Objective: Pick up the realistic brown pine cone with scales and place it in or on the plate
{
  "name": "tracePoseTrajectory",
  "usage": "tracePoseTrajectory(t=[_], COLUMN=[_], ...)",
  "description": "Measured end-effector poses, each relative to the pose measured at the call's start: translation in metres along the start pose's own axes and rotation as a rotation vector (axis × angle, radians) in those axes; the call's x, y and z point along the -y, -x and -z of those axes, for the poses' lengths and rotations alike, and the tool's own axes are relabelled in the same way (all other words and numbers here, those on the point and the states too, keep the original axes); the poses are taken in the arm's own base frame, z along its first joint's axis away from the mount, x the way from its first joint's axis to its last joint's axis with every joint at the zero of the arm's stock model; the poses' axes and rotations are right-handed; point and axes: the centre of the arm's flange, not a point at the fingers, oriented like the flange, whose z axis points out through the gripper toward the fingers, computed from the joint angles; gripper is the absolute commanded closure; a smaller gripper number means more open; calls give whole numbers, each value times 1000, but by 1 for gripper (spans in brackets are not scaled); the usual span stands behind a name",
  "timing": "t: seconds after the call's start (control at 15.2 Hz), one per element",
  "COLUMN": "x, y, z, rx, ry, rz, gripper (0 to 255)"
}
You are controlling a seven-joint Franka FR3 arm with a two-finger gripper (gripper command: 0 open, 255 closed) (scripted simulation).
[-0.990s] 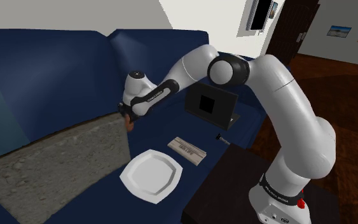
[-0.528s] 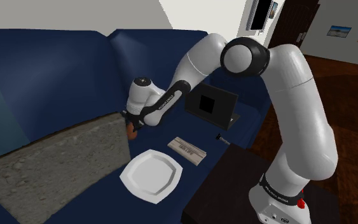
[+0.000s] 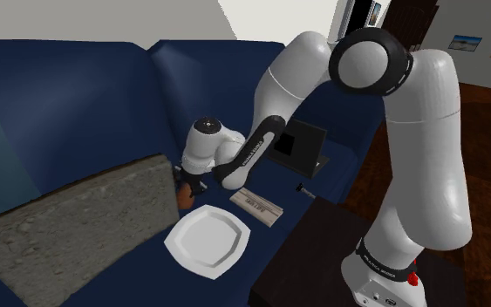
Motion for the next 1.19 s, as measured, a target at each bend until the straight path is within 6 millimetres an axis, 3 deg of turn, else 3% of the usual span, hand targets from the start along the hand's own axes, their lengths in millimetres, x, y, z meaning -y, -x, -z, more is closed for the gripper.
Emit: tracePoseTrajectory(t=[0.4,0.79,1.19], x=[-52,-114,-127], y=[38,97,113], z=[30,55,42], rx=[-9,1,17], ry=[2,0,-11], rz=[-17,-1,4], gripper=[255,255,255])
